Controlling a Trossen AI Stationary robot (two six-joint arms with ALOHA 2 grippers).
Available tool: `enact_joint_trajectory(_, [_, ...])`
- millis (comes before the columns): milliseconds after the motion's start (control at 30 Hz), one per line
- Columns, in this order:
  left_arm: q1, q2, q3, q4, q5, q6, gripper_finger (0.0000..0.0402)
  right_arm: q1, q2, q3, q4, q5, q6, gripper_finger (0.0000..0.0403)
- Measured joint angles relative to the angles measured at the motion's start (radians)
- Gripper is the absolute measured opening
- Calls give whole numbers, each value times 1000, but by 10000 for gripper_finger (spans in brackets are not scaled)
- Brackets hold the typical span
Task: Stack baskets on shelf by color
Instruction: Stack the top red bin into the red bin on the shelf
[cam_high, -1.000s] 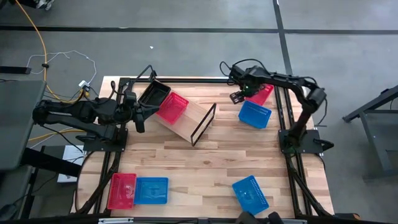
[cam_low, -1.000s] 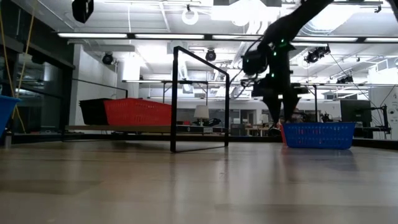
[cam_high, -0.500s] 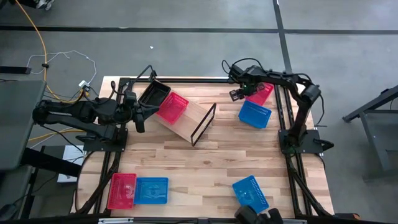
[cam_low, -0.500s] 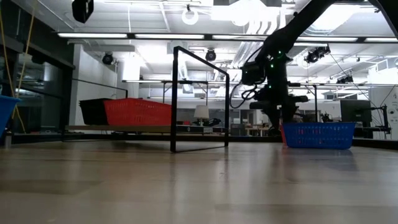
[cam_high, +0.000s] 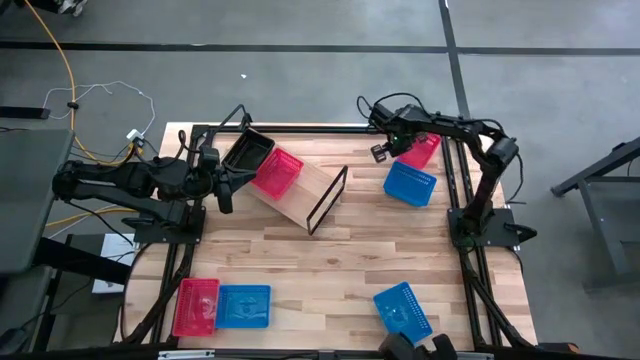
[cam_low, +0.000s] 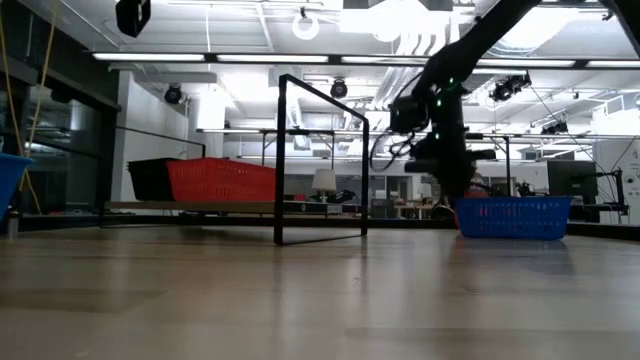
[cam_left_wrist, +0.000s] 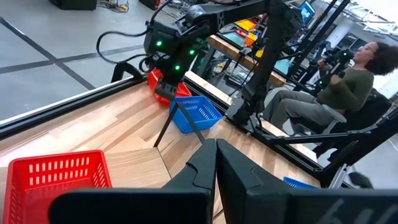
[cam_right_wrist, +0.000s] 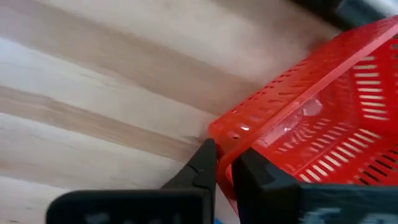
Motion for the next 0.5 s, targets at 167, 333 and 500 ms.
enact_joint_trajectory(167, [0,0,0,0,-2,3,0,33,-139,0,29,5,-2,8])
enact_joint_trajectory(333, [0,0,0,1,-35,3,0,82,-288,52,61,-15,53,5])
enact_joint_trajectory(500, [0,0,0,1,-104,3,0,203,-332,208,69,-6,83,4])
